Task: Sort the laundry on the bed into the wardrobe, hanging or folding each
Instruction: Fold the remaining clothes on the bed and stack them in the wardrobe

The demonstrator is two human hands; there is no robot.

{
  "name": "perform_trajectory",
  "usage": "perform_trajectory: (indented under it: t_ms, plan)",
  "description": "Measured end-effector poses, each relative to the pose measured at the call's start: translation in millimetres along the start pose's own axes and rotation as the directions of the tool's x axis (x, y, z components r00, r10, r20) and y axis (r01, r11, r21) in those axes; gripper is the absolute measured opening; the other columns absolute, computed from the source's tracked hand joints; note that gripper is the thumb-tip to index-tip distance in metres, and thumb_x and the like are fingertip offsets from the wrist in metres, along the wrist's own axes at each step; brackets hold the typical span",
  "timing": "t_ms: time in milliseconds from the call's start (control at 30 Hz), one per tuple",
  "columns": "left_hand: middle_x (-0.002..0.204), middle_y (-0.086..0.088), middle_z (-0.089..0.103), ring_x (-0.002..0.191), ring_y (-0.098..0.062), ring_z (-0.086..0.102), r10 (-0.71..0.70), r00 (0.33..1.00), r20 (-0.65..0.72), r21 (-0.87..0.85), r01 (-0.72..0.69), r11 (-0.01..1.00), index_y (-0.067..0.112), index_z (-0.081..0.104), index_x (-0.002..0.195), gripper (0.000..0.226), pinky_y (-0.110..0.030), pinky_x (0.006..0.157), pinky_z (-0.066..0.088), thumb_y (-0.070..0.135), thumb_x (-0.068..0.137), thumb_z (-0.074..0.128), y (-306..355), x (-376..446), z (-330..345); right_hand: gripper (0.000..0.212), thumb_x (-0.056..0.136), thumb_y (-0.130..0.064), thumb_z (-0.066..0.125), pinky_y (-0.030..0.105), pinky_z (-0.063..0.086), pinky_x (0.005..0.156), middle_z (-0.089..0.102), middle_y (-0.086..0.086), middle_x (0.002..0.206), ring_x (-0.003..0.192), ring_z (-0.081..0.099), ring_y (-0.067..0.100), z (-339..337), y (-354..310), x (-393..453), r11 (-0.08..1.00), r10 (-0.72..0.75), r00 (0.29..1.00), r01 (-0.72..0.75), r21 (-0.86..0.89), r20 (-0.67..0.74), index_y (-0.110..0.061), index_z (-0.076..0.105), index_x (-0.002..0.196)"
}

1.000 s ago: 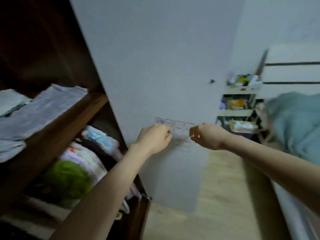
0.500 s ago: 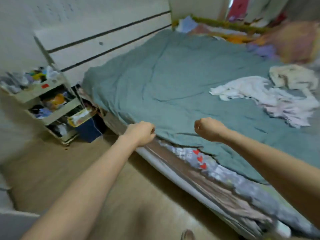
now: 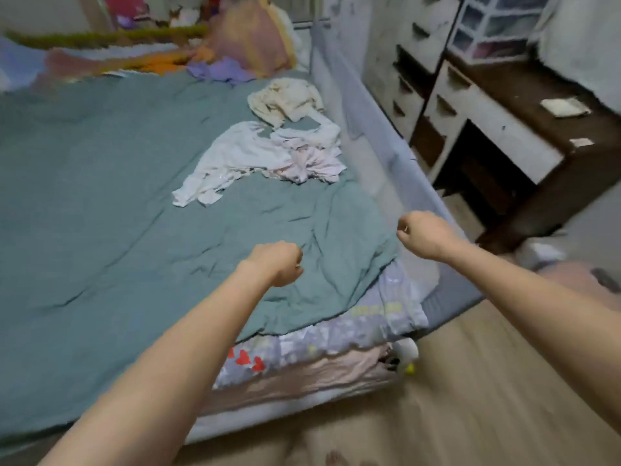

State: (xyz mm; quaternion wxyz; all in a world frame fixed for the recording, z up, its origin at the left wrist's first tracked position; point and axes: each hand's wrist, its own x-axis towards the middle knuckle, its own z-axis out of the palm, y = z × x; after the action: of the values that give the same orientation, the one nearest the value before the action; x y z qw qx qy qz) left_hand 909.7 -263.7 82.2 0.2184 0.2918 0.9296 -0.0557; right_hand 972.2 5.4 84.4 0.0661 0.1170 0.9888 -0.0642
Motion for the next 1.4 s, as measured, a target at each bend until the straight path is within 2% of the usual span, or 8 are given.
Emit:
perform_trajectory:
  t_ms: [200, 300, 467, 633, 767, 967, 1300, 1400]
  plan:
    - [0.131, -0.010, 0.056, 0.120, -0.029, 0.053, 0.286, 0.958, 0.023, 0.161, -0.286, 0.945, 0.016, 0.057, 0.123, 0.034, -0.035, 0.094, 0.042, 0.036, 0.097, 0.047, 113, 87, -58, 0.025, 0.089, -0.020, 0.046, 0.035, 0.047, 0.073, 0.064, 0.016, 0.110, 0.098, 0.061, 0.035, -18, 128, -27, 0.930, 0.360, 0.931, -0.354, 0.098, -0.053, -0.015, 0.066, 0.101]
    - [0.129, -0.009, 0.055, 0.118, -0.029, 0.053, 0.375, 0.926, 0.043, 0.220, -0.375, 0.900, 0.014, 0.056, 0.122, 0.034, -0.037, 0.092, 0.043, 0.035, 0.098, 0.046, 180, 124, -76, 0.016, 0.086, -0.019, 0.046, 0.038, 0.052, 0.075, 0.067, 0.016, 0.103, 0.092, 0.062, 0.036, -16, 189, -41, 0.891, 0.439, 0.895, -0.422, 0.167, -0.079, -0.020, 0.062, 0.086]
    - [0.125, -0.009, 0.057, 0.113, -0.030, 0.055, 0.472, 0.879, 0.068, 0.235, -0.474, 0.849, 0.014, 0.056, 0.123, 0.035, -0.037, 0.085, 0.044, 0.035, 0.098, 0.046, 309, 187, -87, 0.018, 0.083, -0.015, 0.044, 0.042, 0.054, 0.074, 0.067, 0.014, 0.091, 0.083, 0.060, 0.035, -5, 292, -40, 0.865, 0.469, 0.883, -0.454, 0.213, -0.023, -0.022, 0.052, 0.069]
    - [0.119, -0.008, 0.060, 0.107, -0.027, 0.058, 0.481, 0.870, 0.110, 0.144, -0.493, 0.858, 0.015, 0.057, 0.123, 0.035, -0.036, 0.078, 0.043, 0.038, 0.098, 0.047, 430, 252, -99, 0.021, 0.087, -0.017, 0.046, 0.041, 0.052, 0.074, 0.067, 0.018, 0.095, 0.089, 0.062, 0.036, -8, 395, -18, 0.896, 0.400, 0.915, -0.403, 0.186, 0.056, -0.009, 0.065, 0.086]
    - [0.119, -0.005, 0.062, 0.107, -0.027, 0.058, 0.481, 0.874, 0.074, 0.064, -0.485, 0.872, 0.016, 0.058, 0.121, 0.034, -0.038, 0.084, 0.048, 0.037, 0.099, 0.044, 487, 296, -123, 0.020, 0.087, -0.016, 0.044, 0.043, 0.052, 0.075, 0.066, 0.018, 0.092, 0.087, 0.062, 0.036, -21, 458, 16, 0.922, 0.325, 0.935, -0.347, 0.172, 0.142, -0.009, 0.062, 0.080]
    - [0.118, -0.005, 0.062, 0.106, -0.026, 0.058, 0.386, 0.919, 0.086, 0.063, -0.392, 0.918, 0.016, 0.057, 0.123, 0.036, -0.038, 0.086, 0.050, 0.038, 0.099, 0.043, 479, 389, -146, 0.026, 0.090, -0.020, 0.044, 0.037, 0.050, 0.078, 0.064, 0.014, 0.108, 0.098, 0.060, 0.035, -41, 512, 118, 0.955, 0.260, 0.944, -0.282, 0.090, 0.202, -0.010, 0.065, 0.102]
    - [0.122, -0.007, 0.061, 0.108, -0.026, 0.059, 0.206, 0.975, 0.082, 0.017, -0.208, 0.978, 0.013, 0.057, 0.125, 0.037, -0.041, 0.092, 0.050, 0.037, 0.100, 0.045, 404, 570, -215, 0.014, 0.090, -0.011, 0.044, 0.037, 0.053, 0.069, 0.058, 0.004, 0.083, 0.078, 0.059, 0.023, -96, 529, 361, 0.991, 0.071, 0.964, -0.040, -0.125, 0.258, -0.010, 0.058, 0.091]
    - [0.118, -0.007, 0.062, 0.105, -0.026, 0.060, 0.127, 0.991, 0.046, -0.029, -0.126, 0.992, 0.013, 0.058, 0.123, 0.035, -0.040, 0.090, 0.051, 0.036, 0.099, 0.045, 370, 600, -248, 0.017, 0.089, -0.013, 0.046, 0.038, 0.054, 0.071, 0.061, 0.006, 0.091, 0.082, 0.061, 0.025, -112, 518, 435, 0.987, 0.001, 0.964, 0.041, -0.153, 0.265, -0.011, 0.061, 0.097]
